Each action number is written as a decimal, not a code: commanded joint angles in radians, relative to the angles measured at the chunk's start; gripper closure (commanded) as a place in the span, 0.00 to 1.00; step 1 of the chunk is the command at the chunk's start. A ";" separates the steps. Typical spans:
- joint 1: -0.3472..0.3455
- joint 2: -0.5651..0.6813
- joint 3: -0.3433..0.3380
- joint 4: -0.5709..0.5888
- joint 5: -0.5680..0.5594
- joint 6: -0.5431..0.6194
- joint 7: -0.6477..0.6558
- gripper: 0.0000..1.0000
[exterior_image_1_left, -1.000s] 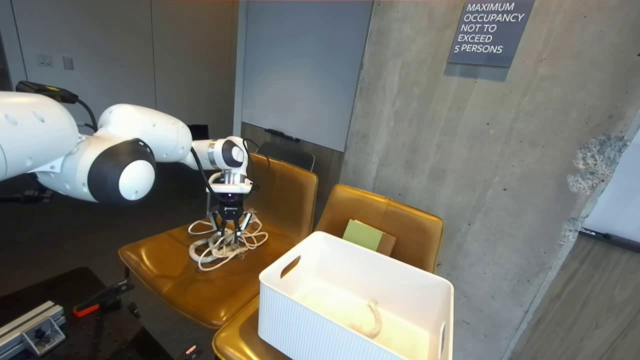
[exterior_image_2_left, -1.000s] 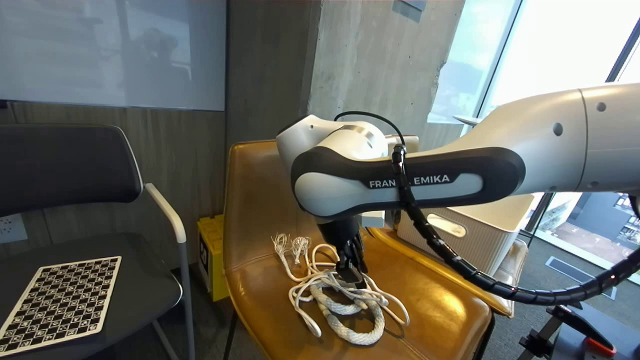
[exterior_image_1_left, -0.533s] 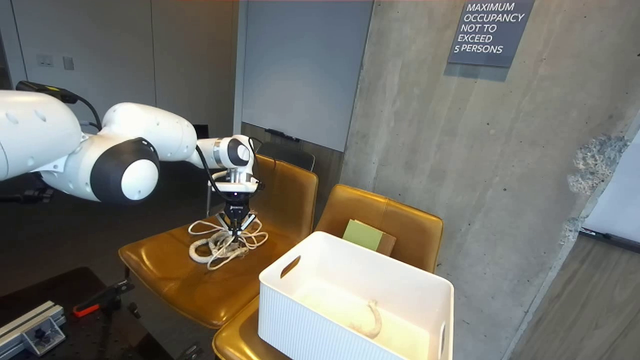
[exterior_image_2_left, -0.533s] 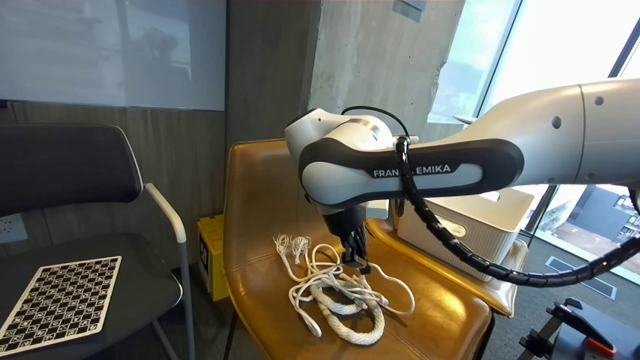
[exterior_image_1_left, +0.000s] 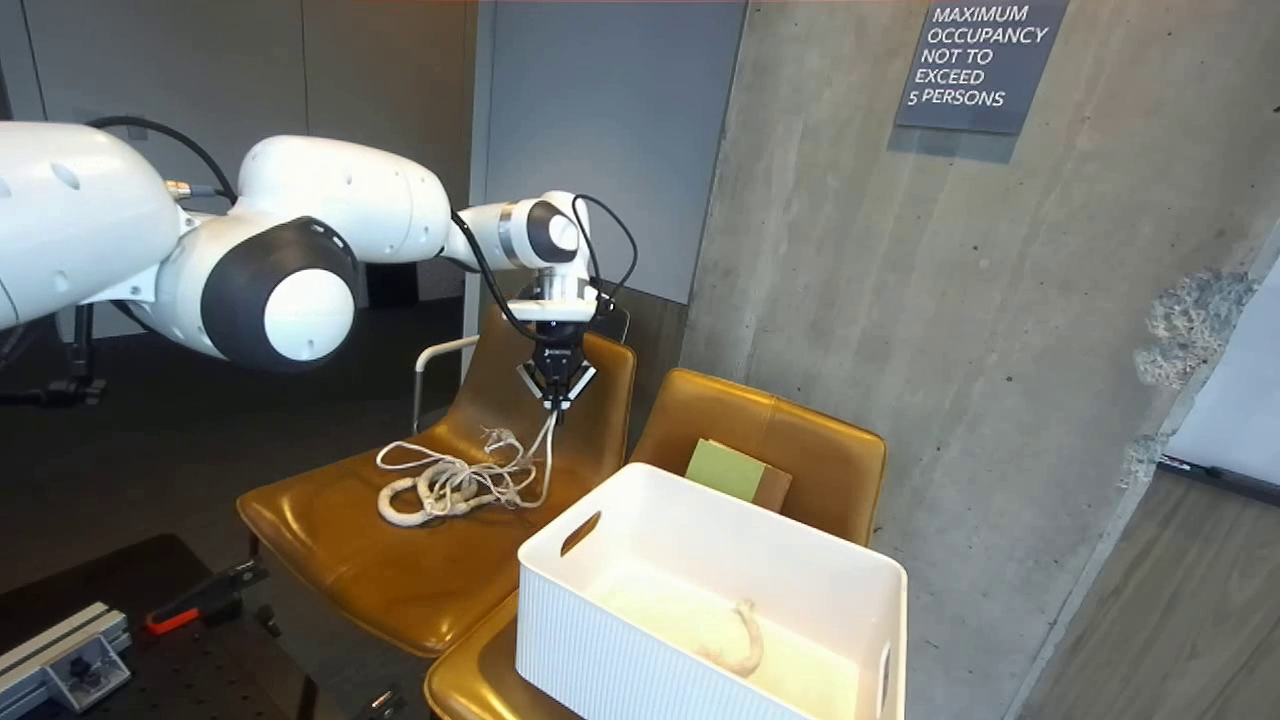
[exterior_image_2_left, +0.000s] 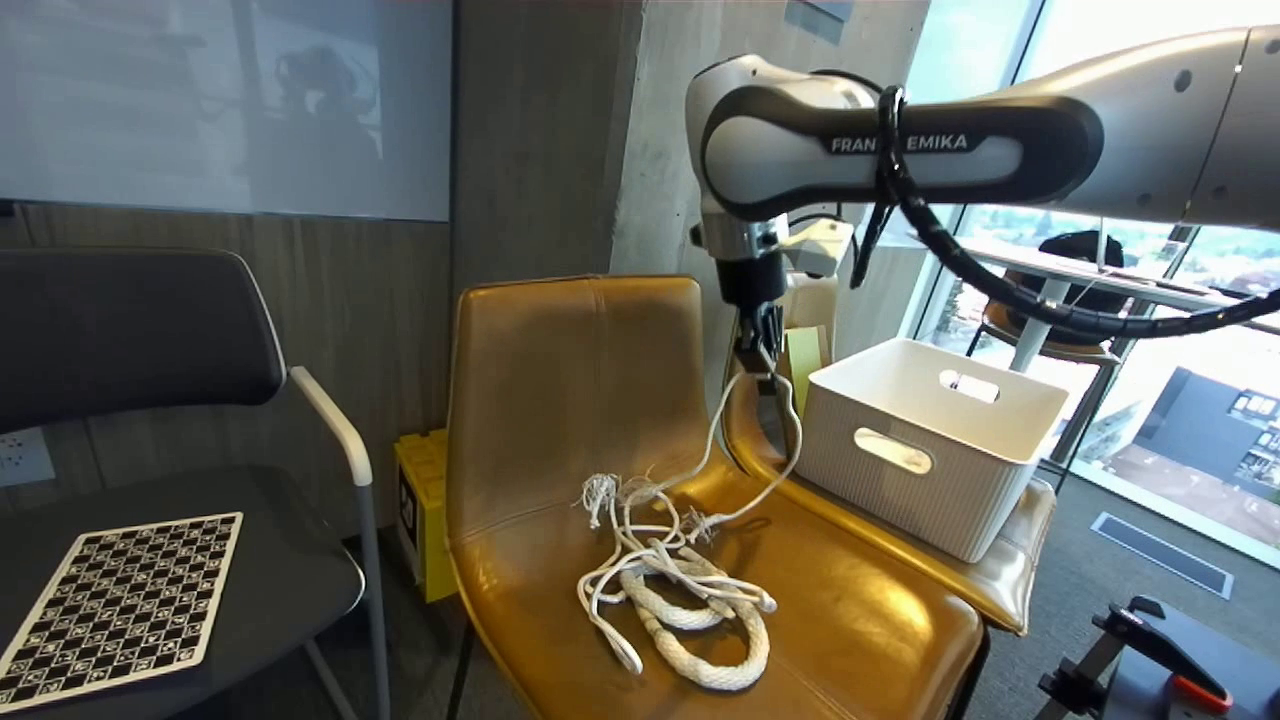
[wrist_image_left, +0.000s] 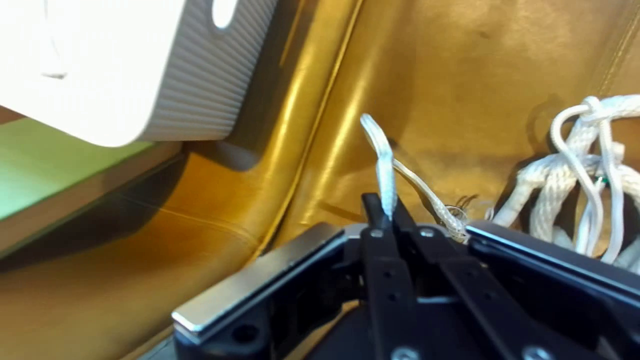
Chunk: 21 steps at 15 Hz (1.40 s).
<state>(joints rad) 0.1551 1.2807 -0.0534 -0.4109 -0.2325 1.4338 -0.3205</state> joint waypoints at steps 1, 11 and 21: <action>-0.065 -0.105 -0.004 0.006 0.035 0.004 0.026 0.99; -0.265 -0.409 -0.021 0.029 0.066 -0.105 0.089 0.99; -0.399 -0.306 -0.015 -0.075 0.085 -0.129 -0.021 0.99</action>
<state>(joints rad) -0.2613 0.9241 -0.0648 -0.4450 -0.1643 1.2609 -0.3455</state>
